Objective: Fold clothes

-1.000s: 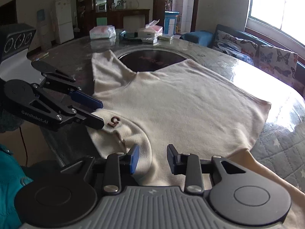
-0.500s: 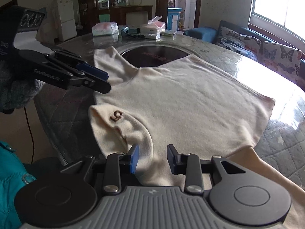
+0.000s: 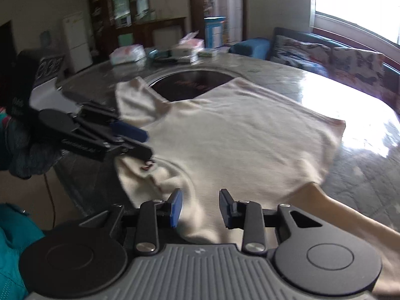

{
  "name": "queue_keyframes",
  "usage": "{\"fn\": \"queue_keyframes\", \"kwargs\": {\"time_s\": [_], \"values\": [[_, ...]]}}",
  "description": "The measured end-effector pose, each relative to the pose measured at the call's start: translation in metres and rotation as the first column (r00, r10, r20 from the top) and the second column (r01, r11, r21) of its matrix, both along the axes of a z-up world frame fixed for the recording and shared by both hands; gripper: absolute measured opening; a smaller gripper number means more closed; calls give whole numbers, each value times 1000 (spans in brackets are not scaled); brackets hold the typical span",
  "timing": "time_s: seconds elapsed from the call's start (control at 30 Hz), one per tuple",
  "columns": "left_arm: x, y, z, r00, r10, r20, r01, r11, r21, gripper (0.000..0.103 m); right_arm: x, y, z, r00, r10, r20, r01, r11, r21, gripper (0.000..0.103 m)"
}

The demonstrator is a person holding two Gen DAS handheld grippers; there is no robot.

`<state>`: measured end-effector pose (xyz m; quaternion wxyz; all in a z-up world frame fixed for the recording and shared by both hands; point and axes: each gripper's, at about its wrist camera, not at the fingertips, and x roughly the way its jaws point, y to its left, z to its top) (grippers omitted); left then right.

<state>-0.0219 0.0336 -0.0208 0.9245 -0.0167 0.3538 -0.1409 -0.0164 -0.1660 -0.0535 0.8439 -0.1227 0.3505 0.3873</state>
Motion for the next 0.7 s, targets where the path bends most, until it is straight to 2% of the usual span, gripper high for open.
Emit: {"fn": "queue_keyframes", "kwargs": {"time_s": [0.1,0.2,0.3,0.47,0.57,0.7], "values": [[4,-6,6,1000,-16,22,16,1000,-7,42,8,-30,1,990,-143,3,143,990,10,32],[8,-18,10,998,-48,36,49,999,-15,42,17,-64,-2,952,-305,3,305,952,16,32],[14,-34,11,996,-81,40,82,997,-15,42,25,-100,-9,890,-456,4,456,890,19,32],[21,-60,13,990,-131,46,131,991,3,42,34,-155,-25,757,-653,-8,653,757,6,32],[24,-74,12,986,-157,47,156,988,13,42,37,-178,-32,686,-727,-15,728,686,9,32],[27,-89,11,982,-184,46,183,983,19,42,36,-196,-34,616,-788,-25,788,615,38,32]]}}
